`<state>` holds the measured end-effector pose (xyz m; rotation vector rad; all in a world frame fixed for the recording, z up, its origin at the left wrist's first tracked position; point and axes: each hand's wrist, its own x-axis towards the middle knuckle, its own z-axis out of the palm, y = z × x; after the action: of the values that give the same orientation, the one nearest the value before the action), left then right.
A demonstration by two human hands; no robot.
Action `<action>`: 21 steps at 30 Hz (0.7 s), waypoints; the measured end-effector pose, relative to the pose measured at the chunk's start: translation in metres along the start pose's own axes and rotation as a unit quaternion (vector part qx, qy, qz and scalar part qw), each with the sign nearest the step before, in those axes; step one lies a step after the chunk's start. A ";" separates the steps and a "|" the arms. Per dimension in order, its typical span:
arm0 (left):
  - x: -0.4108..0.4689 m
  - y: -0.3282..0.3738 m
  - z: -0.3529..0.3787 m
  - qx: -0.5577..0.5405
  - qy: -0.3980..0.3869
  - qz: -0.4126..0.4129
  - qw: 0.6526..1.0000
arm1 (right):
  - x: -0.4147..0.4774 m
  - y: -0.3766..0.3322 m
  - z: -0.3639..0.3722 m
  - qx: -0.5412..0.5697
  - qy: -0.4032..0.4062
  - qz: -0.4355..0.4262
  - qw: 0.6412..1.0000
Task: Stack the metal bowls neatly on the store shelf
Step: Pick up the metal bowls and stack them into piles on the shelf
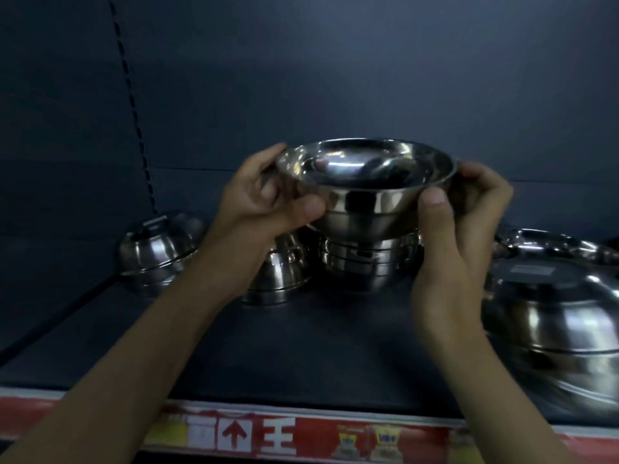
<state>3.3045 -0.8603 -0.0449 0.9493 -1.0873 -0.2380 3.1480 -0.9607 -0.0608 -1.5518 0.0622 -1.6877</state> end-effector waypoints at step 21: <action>0.052 -0.089 0.028 0.126 -0.003 -0.057 0.990 | 0.022 0.095 -0.013 -0.258 -0.043 0.095 0.961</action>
<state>3.3299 -0.9595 -0.0750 1.2392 -1.0870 -0.2008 3.1884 -1.0427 -0.0973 -1.9229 0.6304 -1.5190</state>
